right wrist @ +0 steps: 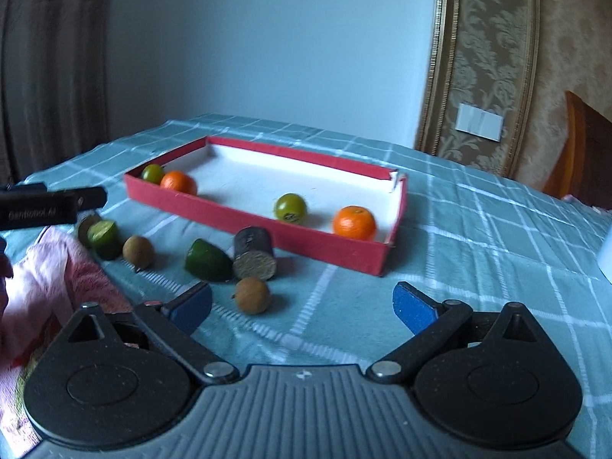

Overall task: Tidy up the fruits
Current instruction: 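Move the right gripper toward the brown longan beside the tray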

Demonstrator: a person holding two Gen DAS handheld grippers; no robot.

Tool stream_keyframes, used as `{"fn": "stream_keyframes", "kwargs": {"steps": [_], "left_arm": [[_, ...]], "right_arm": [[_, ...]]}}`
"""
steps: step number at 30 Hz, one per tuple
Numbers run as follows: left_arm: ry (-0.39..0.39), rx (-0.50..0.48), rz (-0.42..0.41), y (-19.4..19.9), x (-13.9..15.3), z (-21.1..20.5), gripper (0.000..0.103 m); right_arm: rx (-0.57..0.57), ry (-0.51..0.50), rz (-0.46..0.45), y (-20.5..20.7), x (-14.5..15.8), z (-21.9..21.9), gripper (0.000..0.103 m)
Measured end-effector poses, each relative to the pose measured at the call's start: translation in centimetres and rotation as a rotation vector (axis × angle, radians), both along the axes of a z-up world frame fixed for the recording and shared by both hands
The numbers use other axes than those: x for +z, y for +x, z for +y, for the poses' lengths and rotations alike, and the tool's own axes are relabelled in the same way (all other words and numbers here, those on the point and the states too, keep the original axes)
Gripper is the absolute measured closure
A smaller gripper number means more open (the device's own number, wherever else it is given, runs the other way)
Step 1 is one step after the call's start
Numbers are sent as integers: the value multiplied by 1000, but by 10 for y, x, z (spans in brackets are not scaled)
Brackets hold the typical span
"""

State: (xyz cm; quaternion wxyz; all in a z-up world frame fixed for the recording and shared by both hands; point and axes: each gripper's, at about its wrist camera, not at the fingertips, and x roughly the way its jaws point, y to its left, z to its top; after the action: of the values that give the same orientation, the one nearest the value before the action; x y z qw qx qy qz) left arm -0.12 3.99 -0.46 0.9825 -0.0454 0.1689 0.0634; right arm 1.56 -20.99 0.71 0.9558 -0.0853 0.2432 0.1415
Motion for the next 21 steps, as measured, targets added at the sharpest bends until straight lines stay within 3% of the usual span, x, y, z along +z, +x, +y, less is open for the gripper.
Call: {"fn": "stream_keyframes", "kwargs": {"steps": [2,4,13,21], "left_arm": [[-1,3,-1,0,0,0,0],[-1,2,-2,0,0,0,0],[-7,0,-8,-1,1,1,0],[-6,0,-6,-1,1,1,0]], "right_arm": [[21,-8,24,4,-5,5,31],[42,-4,55,8,-10,8,41],[68,-7,74,18,-17,17,58],[68,4,81,24,-17,19,67]]}}
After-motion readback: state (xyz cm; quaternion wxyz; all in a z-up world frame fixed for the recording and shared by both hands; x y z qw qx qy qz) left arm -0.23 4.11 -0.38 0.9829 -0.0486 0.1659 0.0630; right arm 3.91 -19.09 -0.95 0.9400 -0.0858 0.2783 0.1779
